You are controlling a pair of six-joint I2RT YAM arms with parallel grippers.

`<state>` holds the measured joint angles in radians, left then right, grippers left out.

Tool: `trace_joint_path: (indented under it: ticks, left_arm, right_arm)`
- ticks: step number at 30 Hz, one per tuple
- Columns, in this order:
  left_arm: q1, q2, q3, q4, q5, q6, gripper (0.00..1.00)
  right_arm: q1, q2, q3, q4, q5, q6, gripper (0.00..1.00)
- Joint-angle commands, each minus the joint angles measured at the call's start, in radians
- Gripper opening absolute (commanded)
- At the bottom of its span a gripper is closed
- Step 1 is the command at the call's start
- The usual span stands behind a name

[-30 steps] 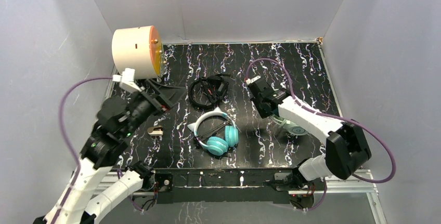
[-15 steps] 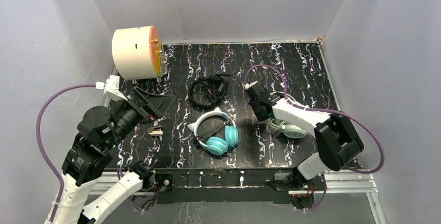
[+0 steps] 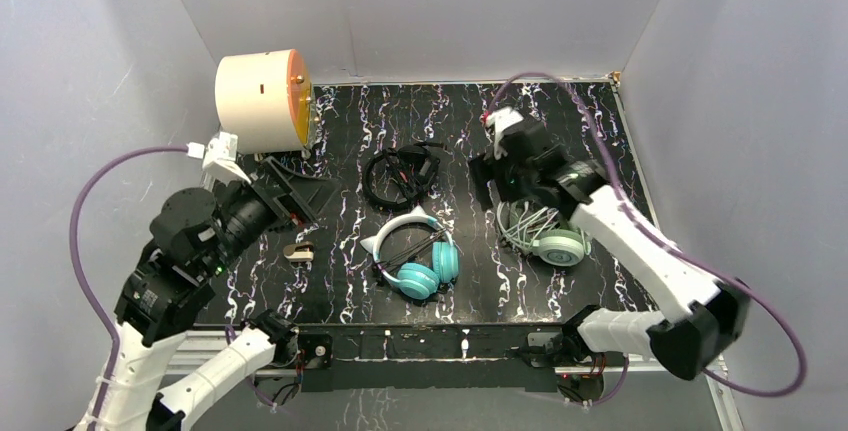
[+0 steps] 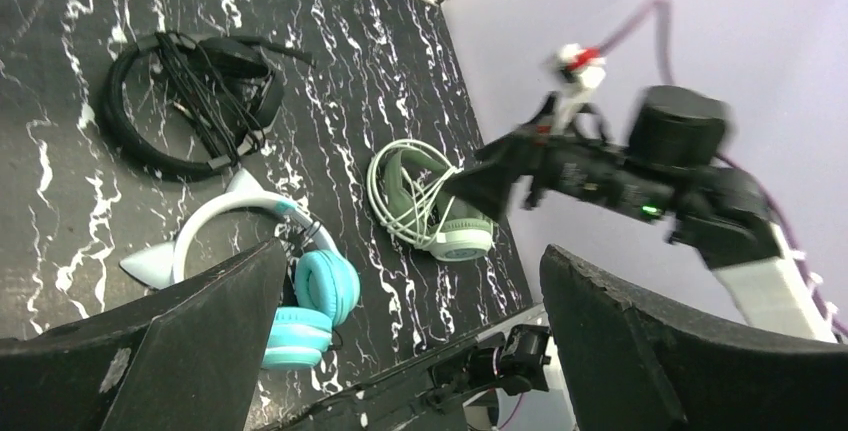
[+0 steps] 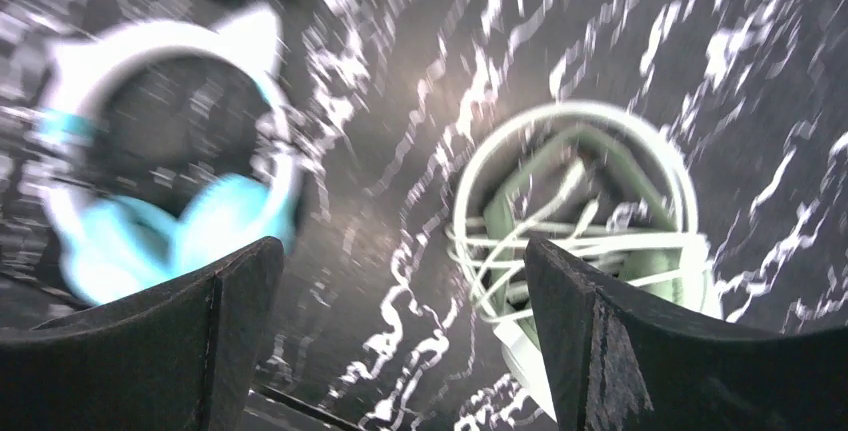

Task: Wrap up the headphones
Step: Reset both arms

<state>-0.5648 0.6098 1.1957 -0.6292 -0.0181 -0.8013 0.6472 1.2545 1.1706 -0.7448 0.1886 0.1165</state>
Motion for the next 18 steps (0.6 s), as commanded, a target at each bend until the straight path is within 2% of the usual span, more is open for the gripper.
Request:
trace_joint_path:
  ticks: [1, 4, 9, 14, 16, 18]
  left_arm:
    - [0.004, 0.105, 0.239, -0.099, -0.033, 0.155, 0.98]
    - [0.005, 0.196, 0.45, -0.211, -0.071, 0.235, 0.98]
    - [0.004, 0.272, 0.711, -0.329, -0.151, 0.308, 0.98]
    - [0.004, 0.253, 0.768, -0.314, -0.195, 0.332, 0.98]
    - [0.004, 0.24, 0.766, -0.31, -0.204, 0.333, 0.98]
    - [0.004, 0.232, 0.762, -0.31, -0.208, 0.33, 0.98]
  right_arm:
    - [-0.004, -0.146, 0.235, -0.101, -0.086, -0.008, 0.99]
    - [-0.003, -0.202, 0.367, -0.142, -0.054, 0.007, 0.99]
    - [-0.004, -0.289, 0.571, -0.124, -0.159, -0.039, 0.99]
    - [-0.004, -0.351, 0.685, -0.075, -0.17, -0.018, 0.99]
    - [-0.003, -0.395, 0.644, -0.029, -0.206, -0.031, 0.98]
    - [-0.003, -0.402, 0.649, -0.037, -0.169, -0.012, 0.98]
